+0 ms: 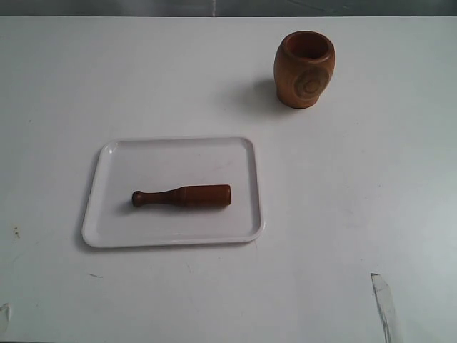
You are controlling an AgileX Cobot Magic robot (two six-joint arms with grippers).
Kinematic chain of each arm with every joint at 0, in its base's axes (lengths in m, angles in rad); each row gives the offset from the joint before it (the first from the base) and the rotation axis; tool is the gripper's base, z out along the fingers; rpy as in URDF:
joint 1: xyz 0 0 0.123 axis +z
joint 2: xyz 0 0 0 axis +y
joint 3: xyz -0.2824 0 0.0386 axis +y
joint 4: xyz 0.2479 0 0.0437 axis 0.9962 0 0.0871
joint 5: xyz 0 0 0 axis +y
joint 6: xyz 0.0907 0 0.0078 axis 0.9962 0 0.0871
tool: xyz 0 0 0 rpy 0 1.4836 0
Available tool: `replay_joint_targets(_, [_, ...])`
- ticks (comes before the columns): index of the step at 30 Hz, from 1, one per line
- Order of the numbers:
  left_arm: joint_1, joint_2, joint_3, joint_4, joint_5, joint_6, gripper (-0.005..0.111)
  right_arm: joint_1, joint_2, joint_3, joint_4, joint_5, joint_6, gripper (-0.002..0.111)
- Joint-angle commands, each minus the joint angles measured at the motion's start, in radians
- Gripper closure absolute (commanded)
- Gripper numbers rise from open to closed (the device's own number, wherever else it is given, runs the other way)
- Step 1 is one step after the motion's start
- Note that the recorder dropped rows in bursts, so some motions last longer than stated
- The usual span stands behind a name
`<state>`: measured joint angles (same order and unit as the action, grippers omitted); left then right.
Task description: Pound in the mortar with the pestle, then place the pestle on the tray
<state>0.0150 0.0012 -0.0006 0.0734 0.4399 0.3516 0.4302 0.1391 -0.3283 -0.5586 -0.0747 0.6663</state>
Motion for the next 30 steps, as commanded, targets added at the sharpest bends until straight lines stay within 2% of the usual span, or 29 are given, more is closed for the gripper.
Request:
replay_joint_targets(1, [-0.008, -0.001, 0.001, -0.007, -0.003, -0.008, 0.107, -0.085, -0.08, 0.137, 0.006, -0.137, 0.004, 0.108])
replay_joint_targets(9, [-0.008, -0.001, 0.001, -0.007, -0.003, -0.008, 0.107, -0.226, -0.139, 0.29, 0.012, -0.138, -0.005, 0.108])
replay_joint_targets(13, [-0.008, -0.001, 0.001, -0.007, -0.003, -0.008, 0.107, -0.287, -0.139, 0.328, 0.031, -0.061, -0.007, 0.108])
replay_joint_targets(25, [-0.008, -0.001, 0.001, -0.007, -0.003, -0.008, 0.107, -0.291, -0.139, 0.328, 0.026, 0.041, -0.02, 0.108])
replay_joint_targets(27, [-0.008, -0.001, 0.001, -0.007, -0.003, -0.008, 0.107, -0.291, -0.139, 0.328, 0.093, 0.067, -0.167, 0.108])
replay_joint_targets(28, [-0.008, -0.001, 0.001, -0.007, -0.003, -0.008, 0.107, -0.291, -0.139, 0.328, 0.23, 0.083, -0.379, 0.108])
replay_joint_targets(30, [-0.008, -0.001, 0.001, -0.007, -0.003, -0.008, 0.107, -0.291, -0.139, 0.328, 0.463, 0.123, -0.679, 0.108])
